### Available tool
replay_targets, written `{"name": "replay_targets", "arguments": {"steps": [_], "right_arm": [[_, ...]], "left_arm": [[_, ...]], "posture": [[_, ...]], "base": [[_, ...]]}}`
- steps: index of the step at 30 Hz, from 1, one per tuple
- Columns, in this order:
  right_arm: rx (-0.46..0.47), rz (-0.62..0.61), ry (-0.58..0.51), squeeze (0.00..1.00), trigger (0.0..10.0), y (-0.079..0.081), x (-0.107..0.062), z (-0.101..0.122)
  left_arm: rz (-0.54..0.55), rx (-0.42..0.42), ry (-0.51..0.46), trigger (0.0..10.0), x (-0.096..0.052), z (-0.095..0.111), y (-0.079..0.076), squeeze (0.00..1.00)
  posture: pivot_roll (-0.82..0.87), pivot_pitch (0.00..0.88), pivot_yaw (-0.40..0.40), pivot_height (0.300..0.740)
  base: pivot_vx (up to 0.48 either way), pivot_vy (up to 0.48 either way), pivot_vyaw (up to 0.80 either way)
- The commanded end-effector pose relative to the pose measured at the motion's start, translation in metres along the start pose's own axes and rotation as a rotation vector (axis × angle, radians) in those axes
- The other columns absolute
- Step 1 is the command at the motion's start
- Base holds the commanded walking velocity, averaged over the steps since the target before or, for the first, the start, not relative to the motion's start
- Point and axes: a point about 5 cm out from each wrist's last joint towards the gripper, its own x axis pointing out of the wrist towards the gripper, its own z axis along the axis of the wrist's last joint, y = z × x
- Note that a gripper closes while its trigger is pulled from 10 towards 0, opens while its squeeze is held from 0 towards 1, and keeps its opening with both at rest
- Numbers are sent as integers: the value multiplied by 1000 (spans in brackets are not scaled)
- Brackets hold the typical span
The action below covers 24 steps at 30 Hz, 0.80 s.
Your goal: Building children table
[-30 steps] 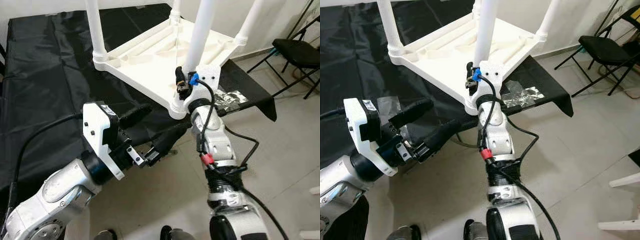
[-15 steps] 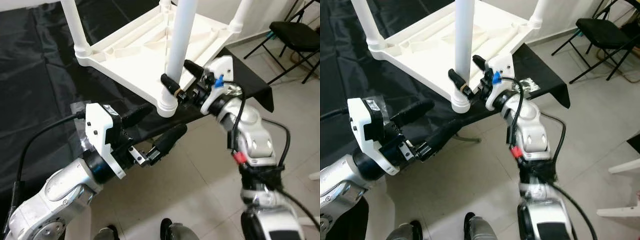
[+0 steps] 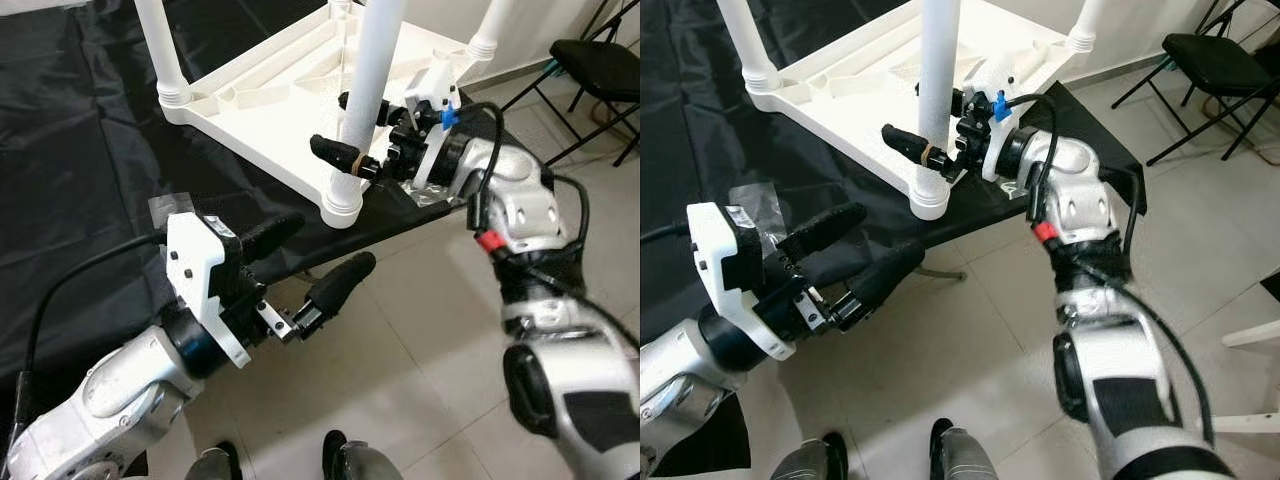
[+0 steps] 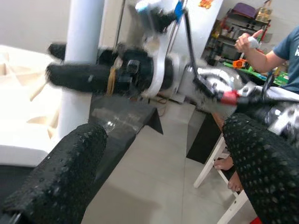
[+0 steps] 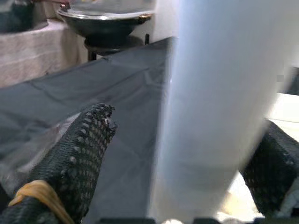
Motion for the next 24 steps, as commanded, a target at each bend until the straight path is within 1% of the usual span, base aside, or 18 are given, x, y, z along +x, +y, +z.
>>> {"name": "replay_targets", "arguments": {"steps": [1,2,3,7,9,10,11,12,14,15,16,17,19,20,21,23,24], "right_arm": [[-19,26,-4,0,2314,-1,-1,3],[-22,31,-4,0,2314,-2,-1,3],[-28,32,7,0,0,-3,-2,1],[-41,33,28,0,0,-1,-1,-3],[-40,-20,54,0,0,5,0,-15],[-40,-20,54,0,0,5,0,-15],[-19,-59,62,0,0,9,0,-22],[26,-118,63,0,0,18,-2,-31],[26,-118,63,0,0,18,-2,-31],[61,-194,82,0,0,27,-7,-44],[61,-194,82,0,0,27,-7,-44],[129,-382,83,0,0,35,-14,-58],[129,-382,83,0,0,35,-14,-58],[170,-719,128,0,0,49,-27,-78],[208,-938,161,0,0,71,-36,-96],[208,-938,161,0,0,71,-36,-96],[255,-1053,192,0,0,86,-31,-109]], "left_arm": [[-14,-8,12,10000,-2,-1,-6,0],[-14,-9,13,10000,-2,-1,-6,0],[-16,-11,14,10000,-2,-1,-7,0],[-17,-15,14,10000,-2,-1,-8,0],[-18,-17,14,10000,-1,-1,-9,0],[-18,-17,14,10000,-1,-1,-9,0],[-19,-18,15,10000,-1,-1,-9,0],[-19,-18,15,10000,-1,-1,-9,0],[-19,-18,15,10000,-1,-1,-9,0],[-18,-18,17,10000,-1,-2,-9,0],[-18,-18,17,10000,-1,-2,-9,0],[-23,-20,14,10000,-1,-2,-9,0],[-23,-20,14,10000,-1,-2,-9,0],[-28,-20,12,10000,0,-2,-8,0],[-34,-12,14,10000,1,-1,-6,0],[-34,-12,14,10000,1,-1,-6,0],[-39,-11,9,10000,2,0,-3,0]], "posture": [[100,350,-96,740],[100,350,-96,740],[96,352,-95,740],[94,353,-96,740],[91,353,-96,740],[91,353,-96,740],[87,349,-100,740],[87,349,-100,740],[87,349,-100,740],[87,340,-96,740],[87,340,-96,740],[84,335,-103,740],[84,335,-103,740],[75,314,-95,740],[71,312,-87,740],[71,312,-87,740],[58,307,-65,740]], "base": [[0,0,0],[0,0,0],[0,0,0],[0,0,0],[0,0,0],[0,0,0],[0,0,0],[0,0,0],[0,0,0],[0,0,0],[0,0,0],[0,0,0],[0,0,0],[0,0,0],[0,0,0],[0,0,0],[0,0,0]]}}
